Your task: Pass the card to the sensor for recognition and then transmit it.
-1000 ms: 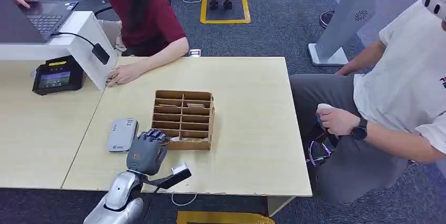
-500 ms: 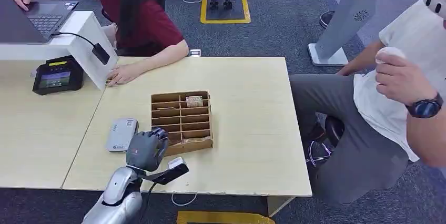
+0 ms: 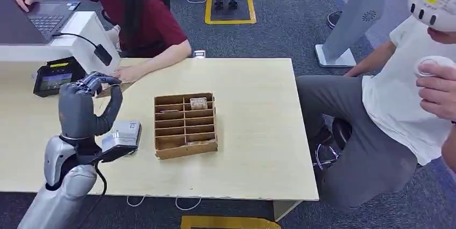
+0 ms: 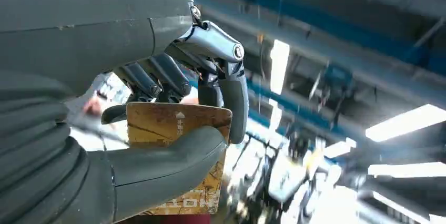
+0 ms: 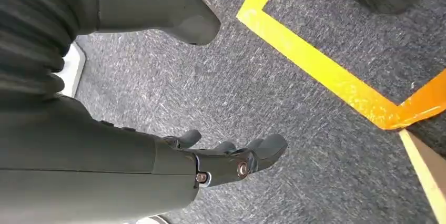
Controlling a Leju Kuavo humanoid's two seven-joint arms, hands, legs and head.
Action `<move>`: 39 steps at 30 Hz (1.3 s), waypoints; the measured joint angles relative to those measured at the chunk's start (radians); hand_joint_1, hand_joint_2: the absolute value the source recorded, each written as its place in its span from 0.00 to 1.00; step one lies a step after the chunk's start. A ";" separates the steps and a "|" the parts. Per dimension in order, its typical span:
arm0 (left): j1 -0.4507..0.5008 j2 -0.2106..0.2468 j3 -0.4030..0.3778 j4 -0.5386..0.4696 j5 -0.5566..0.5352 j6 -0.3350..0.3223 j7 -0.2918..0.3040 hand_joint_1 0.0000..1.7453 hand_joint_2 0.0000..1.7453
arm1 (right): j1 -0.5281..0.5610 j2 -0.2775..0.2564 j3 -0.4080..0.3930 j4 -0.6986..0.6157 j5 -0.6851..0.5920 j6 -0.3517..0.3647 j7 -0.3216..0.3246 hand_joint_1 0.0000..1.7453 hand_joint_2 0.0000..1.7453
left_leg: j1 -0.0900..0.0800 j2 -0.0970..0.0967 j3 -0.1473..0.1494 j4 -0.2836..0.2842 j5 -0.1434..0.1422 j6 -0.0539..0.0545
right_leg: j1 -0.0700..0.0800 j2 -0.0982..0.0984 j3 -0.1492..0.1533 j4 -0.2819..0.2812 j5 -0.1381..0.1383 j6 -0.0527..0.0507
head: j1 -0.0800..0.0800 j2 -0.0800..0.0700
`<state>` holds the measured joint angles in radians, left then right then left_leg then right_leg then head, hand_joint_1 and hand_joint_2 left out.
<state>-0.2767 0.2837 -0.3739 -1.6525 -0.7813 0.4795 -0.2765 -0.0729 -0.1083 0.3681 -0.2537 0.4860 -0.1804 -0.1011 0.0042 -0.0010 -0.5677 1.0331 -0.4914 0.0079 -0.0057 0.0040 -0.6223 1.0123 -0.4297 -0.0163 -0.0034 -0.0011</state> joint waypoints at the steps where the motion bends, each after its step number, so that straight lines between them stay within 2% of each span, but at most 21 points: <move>1: 0.008 0.005 0.012 -0.017 -0.003 0.006 -0.002 1.00 1.00 | 0.004 0.000 -0.001 0.001 -0.001 -0.002 -0.004 0.00 1.00 | 0.000 0.000 0.000 0.000 0.000 0.000 | 0.000 0.000 0.000 0.000 0.000 0.000 | 0.000 0.000; 7: 0.116 0.049 0.080 -0.145 -0.063 0.018 0.044 1.00 1.00 | 0.053 0.000 -0.011 0.007 -0.013 -0.066 -0.065 0.00 1.00 | 0.000 -0.001 0.000 0.000 0.000 0.000 | 0.000 0.000 0.000 0.000 -0.001 0.000 | 0.000 0.000; 11: 0.153 0.079 0.119 -0.179 -0.086 0.017 0.071 1.00 1.00 | 0.074 -0.003 -0.019 0.013 -0.019 -0.074 -0.061 0.00 1.00 | 0.000 -0.001 -0.001 0.000 -0.001 0.000 | 0.000 0.000 0.000 0.000 -0.001 0.000 | 0.000 0.000; 16: 0.153 0.080 0.141 -0.177 -0.164 0.023 0.114 1.00 1.00 | 0.084 -0.004 -0.023 0.031 -0.019 -0.069 -0.046 0.00 1.00 | 0.000 -0.001 -0.001 0.000 0.000 0.000 | 0.000 0.000 0.000 -0.001 0.000 0.001 | 0.000 0.000; 21: 0.142 0.063 0.143 -0.142 -0.214 0.028 0.136 1.00 1.00 | 0.087 -0.004 -0.023 0.045 -0.019 -0.068 -0.047 0.00 1.00 | 0.000 0.000 0.000 0.000 0.000 0.000 | 0.000 0.000 0.000 -0.001 0.001 0.001 | 0.000 0.000; 24: 0.123 0.055 0.143 -0.114 -0.282 0.024 0.185 1.00 1.00 | 0.088 -0.004 -0.023 0.050 -0.019 -0.069 -0.051 0.00 1.00 | 0.000 -0.001 0.000 0.000 0.000 0.000 | 0.000 0.000 -0.001 -0.001 0.001 0.001 | 0.000 0.000; 30: 0.022 0.027 0.143 0.048 -0.363 0.004 0.255 1.00 1.00 | 0.079 -0.004 -0.023 0.052 -0.014 -0.069 -0.063 0.00 1.00 | 0.000 -0.001 0.000 0.000 0.001 0.000 | 0.000 0.000 -0.001 -0.001 0.002 0.000 | 0.000 0.000; 33: -0.012 0.015 0.143 0.121 -0.372 0.009 0.259 1.00 1.00 | 0.077 -0.004 -0.023 0.052 -0.008 -0.067 -0.055 0.00 1.00 | 0.000 0.000 0.000 0.000 0.001 -0.001 | 0.000 0.000 -0.001 -0.001 0.002 -0.001 | 0.000 0.000; 39: -0.035 0.001 0.142 0.191 -0.373 0.012 0.259 1.00 1.00 | 0.072 -0.006 -0.023 0.052 -0.005 -0.063 -0.046 0.00 1.00 | 0.000 0.000 -0.001 0.000 0.001 -0.001 | 0.000 0.001 -0.001 -0.001 0.002 -0.001 | 0.000 0.000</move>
<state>-0.3113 0.2846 -0.2316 -1.4610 -1.1547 0.4917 -0.0179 -0.0005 -0.1141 0.3452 -0.2014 0.4807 -0.2434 -0.1472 0.0040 -0.0011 -0.5682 1.0335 -0.4900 0.0069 -0.0057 0.0045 -0.6234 1.0117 -0.4273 -0.0176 -0.0030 -0.0011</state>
